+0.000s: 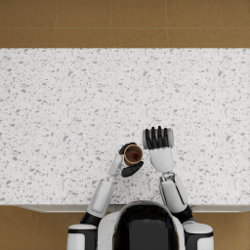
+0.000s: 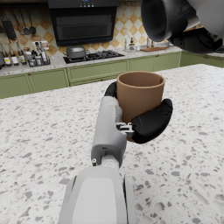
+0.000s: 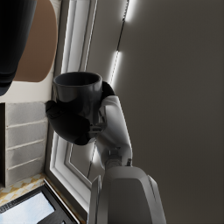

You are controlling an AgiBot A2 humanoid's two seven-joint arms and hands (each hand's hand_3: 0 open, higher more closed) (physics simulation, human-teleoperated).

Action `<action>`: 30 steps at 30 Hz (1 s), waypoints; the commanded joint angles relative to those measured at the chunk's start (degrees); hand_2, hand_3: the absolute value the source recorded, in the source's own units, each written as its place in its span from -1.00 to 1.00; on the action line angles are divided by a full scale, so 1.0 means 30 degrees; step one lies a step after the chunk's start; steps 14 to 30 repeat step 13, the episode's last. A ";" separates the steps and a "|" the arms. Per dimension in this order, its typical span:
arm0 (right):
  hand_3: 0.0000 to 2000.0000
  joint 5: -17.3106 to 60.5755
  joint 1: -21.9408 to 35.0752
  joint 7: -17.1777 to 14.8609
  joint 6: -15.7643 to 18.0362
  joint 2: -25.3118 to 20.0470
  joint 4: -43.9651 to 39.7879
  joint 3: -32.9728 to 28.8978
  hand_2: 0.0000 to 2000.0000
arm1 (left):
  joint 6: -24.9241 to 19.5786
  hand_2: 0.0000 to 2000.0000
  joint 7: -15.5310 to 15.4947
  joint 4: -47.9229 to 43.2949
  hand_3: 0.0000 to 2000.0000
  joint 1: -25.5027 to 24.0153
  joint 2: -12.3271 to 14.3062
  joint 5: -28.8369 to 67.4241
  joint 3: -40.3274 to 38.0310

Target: Pick up two cups and pour the berry on the right into the cup on the left

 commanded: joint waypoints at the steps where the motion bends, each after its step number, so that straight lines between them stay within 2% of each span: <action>1: 0.28 0.0010 -0.0070 -0.0002 -0.0005 0.0033 0.0053 0.0008 1.00 | 0.0000 1.00 -0.0001 -0.0115 0.28 -0.0093 -0.0038 0.0000 -0.0039; 30: 0.28 0.0038 -0.0280 -0.0008 -0.0014 0.0149 0.0172 0.0034 1.00 | 0.0058 1.00 -0.0011 -0.0409 0.28 -0.0347 -0.0146 0.0000 -0.0139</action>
